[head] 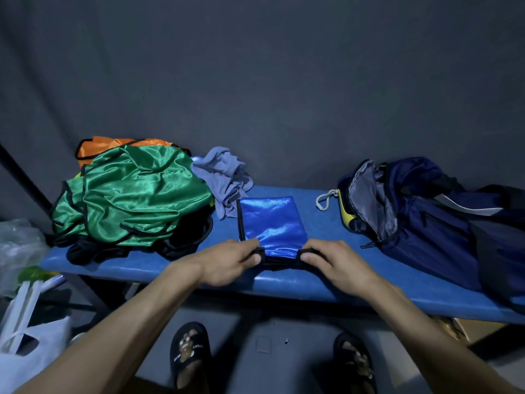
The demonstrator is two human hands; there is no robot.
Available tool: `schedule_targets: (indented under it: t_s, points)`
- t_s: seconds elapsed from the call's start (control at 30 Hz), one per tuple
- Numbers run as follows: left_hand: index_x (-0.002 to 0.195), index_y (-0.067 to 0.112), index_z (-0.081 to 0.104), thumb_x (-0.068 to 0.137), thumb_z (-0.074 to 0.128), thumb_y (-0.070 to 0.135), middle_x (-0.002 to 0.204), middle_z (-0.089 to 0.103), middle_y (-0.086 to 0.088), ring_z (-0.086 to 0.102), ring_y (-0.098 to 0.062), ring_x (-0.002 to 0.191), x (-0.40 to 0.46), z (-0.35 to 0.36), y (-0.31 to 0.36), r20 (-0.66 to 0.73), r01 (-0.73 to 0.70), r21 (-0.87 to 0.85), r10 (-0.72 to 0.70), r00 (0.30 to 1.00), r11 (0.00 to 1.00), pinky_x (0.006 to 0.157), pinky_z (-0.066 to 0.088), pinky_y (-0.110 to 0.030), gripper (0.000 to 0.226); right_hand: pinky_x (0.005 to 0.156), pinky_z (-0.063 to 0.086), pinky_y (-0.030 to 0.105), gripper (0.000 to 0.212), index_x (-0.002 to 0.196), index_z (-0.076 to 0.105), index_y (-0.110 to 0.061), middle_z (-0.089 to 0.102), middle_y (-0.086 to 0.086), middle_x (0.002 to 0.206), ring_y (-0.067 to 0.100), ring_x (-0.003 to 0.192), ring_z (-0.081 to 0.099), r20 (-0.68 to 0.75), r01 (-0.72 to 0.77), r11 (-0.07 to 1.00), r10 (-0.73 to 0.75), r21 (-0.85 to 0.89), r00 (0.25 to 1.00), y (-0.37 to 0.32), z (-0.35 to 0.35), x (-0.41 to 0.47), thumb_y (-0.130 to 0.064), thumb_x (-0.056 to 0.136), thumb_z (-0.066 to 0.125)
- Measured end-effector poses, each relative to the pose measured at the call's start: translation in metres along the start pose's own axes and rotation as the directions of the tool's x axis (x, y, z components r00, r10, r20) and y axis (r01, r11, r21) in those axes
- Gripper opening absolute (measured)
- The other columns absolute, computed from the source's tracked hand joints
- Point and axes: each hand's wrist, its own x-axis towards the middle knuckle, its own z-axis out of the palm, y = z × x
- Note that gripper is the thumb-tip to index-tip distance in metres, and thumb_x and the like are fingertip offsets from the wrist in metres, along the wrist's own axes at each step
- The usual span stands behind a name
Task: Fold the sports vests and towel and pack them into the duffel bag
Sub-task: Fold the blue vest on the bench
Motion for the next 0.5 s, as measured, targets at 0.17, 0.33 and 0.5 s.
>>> schedule_targets:
  t_s: [0.17, 0.33, 0.5]
  points:
    - [0.096, 0.016, 0.049, 0.105, 0.050, 0.035, 0.085, 0.063, -0.004, 0.058, -0.030, 0.085, 0.014, 0.001, -0.001, -0.301, 0.056, -0.056, -0.070, 0.951, 0.997, 0.077, 0.047, -0.043, 0.021, 0.064, 0.041, 0.027, 0.017, 0.086, 0.068, -0.020, 0.065, -0.003, 0.073, 0.011, 0.069, 0.056, -0.026, -0.126, 0.990, 0.128, 0.070, 0.991, 0.004, 0.001, 0.028, -0.031, 0.098, 0.064]
    - [0.082, 0.017, 0.054, 0.097, 0.065, 0.032, 0.079, 0.068, -0.003, 0.062, -0.029, 0.079, 0.026, 0.014, -0.014, -0.494, 0.132, -0.172, -0.202, 0.846, 0.976, 0.068, 0.043, -0.036, 0.024, 0.062, 0.043, 0.031, 0.016, 0.080, 0.071, -0.021, 0.066, 0.000, 0.067, 0.012, 0.064, 0.056, -0.059, -0.209, 0.974, 0.214, 0.091, 0.975, 0.009, 0.009, 0.053, -0.032, 0.092, 0.072]
    - [0.082, 0.018, 0.060, 0.093, 0.072, 0.034, 0.077, 0.067, 0.000, 0.064, -0.028, 0.081, 0.038, 0.014, -0.021, -0.500, 0.185, -0.164, -0.244, 0.831, 0.969, 0.070, 0.045, -0.034, 0.023, 0.063, 0.041, 0.028, 0.012, 0.086, 0.071, -0.021, 0.065, -0.006, 0.067, 0.013, 0.067, 0.058, -0.079, -0.212, 0.977, 0.212, 0.019, 0.974, 0.009, 0.017, 0.067, -0.031, 0.088, 0.077]
